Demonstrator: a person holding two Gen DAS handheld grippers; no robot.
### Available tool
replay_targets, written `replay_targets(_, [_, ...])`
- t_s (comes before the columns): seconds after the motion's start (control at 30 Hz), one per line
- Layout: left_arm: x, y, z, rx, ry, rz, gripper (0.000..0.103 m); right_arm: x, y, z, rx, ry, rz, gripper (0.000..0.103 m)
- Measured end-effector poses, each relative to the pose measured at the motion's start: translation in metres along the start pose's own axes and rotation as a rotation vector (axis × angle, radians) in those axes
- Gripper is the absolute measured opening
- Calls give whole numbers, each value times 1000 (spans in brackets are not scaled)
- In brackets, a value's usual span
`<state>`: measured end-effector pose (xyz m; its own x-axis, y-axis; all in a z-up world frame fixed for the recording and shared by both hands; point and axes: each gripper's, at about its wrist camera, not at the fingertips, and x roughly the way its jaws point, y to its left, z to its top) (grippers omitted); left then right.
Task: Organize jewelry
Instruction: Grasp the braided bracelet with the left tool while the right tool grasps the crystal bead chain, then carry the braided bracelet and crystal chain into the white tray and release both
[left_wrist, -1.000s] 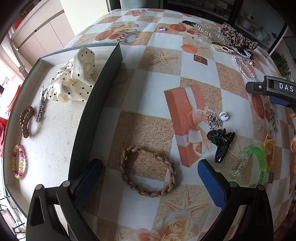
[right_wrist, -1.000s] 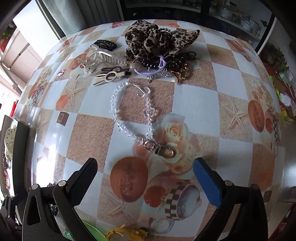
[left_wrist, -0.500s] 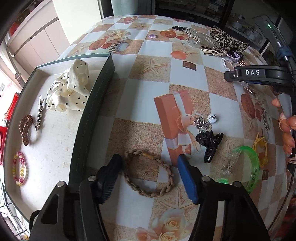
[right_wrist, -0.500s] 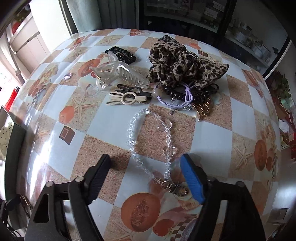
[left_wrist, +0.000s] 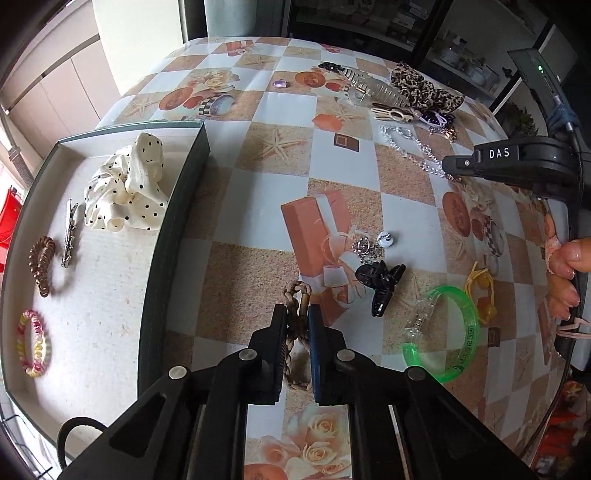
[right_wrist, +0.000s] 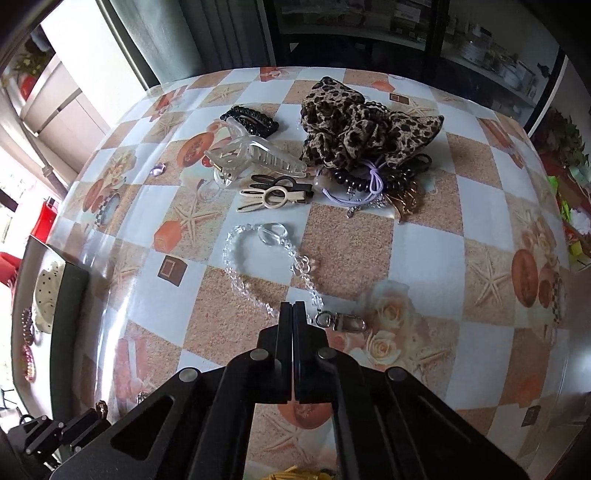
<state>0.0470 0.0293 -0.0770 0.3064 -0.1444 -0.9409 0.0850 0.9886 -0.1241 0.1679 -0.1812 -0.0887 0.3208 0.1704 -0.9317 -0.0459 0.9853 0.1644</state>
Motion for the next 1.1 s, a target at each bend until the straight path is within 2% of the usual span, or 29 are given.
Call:
replay_targets(0.2, [-12,0,2,12,-21,-17,14,-12,-8,-10,53,2,51,0])
replay_targets(0.37, [-16,1,2,16,-24,-16,14,4,-12,0,81,38,54,4])
replay_targets(0.4, [-16,1,2,15,-25,-16,14,6,-9,1,63,37,38,10])
replay_targets(0.43, [-16,1,2,12,-26,-16,14,8,-6,3,44,33,27,25])
replay_targets(0.47, [-17,2,1,10,-26,-17,14,8,-1,4,21,23,15,36])
replay_targets(0.5, [-17,2,1,8,-27,-16,14,7,4,5,-10,4,4,53])
replay_targets(0.53, [-17,2,2,7,-26,-16,14,8,8,7,-37,-5,3,54])
replay_targets(0.7, [-16,3,2,4,-27,-12,14,20,35,18,-153,5,12,54])
replay_targets(0.87, [-18,4,4,1,-31,-12,14,36,57,25,-219,24,-12,44])
replay_targets(0.9, [-18,5,3,-1,-31,-13,14,37,61,25,-240,17,-38,41])
replay_targets(0.97, [-19,6,3,-6,-32,-14,14,37,66,25,-262,19,-55,27])
replay_targets(1.0, [-19,7,3,-8,-32,-14,14,37,66,25,-260,25,-58,5])
replay_targets(1.1, [-23,8,2,-11,-37,-17,14,33,60,24,-216,24,-52,6])
